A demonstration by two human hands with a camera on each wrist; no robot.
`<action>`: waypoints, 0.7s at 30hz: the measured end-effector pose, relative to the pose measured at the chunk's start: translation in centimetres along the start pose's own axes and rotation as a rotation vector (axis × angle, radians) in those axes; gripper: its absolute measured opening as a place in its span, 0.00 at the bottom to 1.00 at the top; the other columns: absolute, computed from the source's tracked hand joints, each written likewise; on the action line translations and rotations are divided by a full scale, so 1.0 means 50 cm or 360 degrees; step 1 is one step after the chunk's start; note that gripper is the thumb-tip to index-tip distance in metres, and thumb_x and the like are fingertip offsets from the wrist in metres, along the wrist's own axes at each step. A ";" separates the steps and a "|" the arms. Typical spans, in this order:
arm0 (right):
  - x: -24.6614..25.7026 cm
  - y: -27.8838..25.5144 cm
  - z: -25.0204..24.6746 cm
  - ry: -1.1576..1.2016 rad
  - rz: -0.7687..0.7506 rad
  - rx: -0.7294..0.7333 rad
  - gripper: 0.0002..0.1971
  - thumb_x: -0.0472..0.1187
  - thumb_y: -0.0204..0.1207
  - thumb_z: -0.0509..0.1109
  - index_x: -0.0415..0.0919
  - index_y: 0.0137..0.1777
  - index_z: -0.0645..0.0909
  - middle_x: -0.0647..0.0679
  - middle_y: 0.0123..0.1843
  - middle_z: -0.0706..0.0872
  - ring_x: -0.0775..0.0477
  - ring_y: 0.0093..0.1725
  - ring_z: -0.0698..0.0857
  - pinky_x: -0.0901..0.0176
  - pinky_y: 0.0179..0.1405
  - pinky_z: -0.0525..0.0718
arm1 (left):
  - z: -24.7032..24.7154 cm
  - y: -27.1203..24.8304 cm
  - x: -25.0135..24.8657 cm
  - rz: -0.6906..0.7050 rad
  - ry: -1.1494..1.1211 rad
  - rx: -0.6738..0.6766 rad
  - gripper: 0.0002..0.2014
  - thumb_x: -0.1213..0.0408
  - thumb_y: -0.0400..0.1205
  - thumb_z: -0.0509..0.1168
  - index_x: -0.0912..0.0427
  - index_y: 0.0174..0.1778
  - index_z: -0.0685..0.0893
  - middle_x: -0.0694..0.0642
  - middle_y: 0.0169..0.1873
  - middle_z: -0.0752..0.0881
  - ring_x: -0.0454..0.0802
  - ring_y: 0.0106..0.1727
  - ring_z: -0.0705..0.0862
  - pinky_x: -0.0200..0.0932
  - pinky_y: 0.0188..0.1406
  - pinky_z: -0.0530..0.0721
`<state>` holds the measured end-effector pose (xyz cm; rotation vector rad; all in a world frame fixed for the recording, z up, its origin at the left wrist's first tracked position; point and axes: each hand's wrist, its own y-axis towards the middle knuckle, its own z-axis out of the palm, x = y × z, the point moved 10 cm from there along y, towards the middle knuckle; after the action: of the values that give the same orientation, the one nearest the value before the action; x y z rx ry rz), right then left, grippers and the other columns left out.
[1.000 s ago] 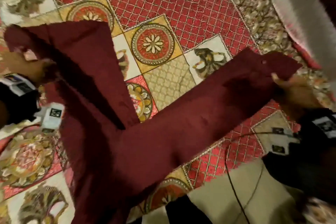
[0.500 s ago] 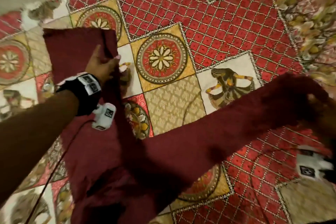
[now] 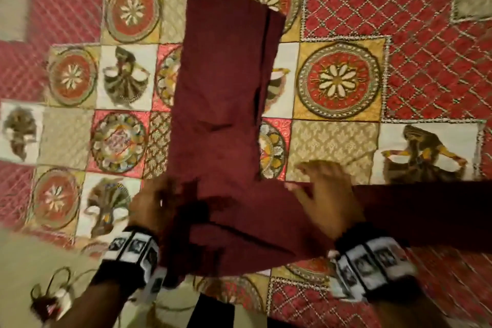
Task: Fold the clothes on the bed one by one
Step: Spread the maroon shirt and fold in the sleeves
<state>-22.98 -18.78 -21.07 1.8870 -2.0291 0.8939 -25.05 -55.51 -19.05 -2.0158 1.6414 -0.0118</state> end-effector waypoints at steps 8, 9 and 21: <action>0.183 -0.180 0.229 -0.0017 -0.0284 0.0438 0.15 0.55 0.68 0.82 0.50 0.46 0.82 0.52 0.46 0.81 0.43 0.49 0.83 0.52 0.36 0.85 | 0.102 -0.206 0.166 0.0045 -0.0228 0.0088 0.37 0.27 0.74 0.64 0.56 0.64 0.82 0.56 0.60 0.79 0.59 0.63 0.80 0.55 0.66 0.79; 0.171 -0.222 0.266 -0.0112 -0.0355 0.0518 0.21 0.56 0.64 0.83 0.50 0.53 0.83 0.51 0.52 0.81 0.42 0.51 0.82 0.50 0.37 0.87 | 0.102 -0.217 0.166 0.0081 -0.0294 0.0021 0.36 0.28 0.74 0.65 0.58 0.62 0.81 0.56 0.58 0.79 0.60 0.61 0.80 0.55 0.64 0.79; 0.200 -0.285 0.320 -0.0524 -0.0764 0.0152 0.09 0.47 0.76 0.64 0.51 0.44 0.86 0.52 0.41 0.85 0.43 0.42 0.81 0.49 0.40 0.72 | 0.115 -0.328 0.115 0.0907 0.0222 0.0128 0.26 0.31 0.72 0.66 0.45 0.54 0.90 0.51 0.53 0.83 0.58 0.57 0.80 0.57 0.54 0.75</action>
<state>-6.97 -35.90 -24.22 2.5584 -1.5769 0.5915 -6.79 -56.57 -19.14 -1.4548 2.2107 -0.0119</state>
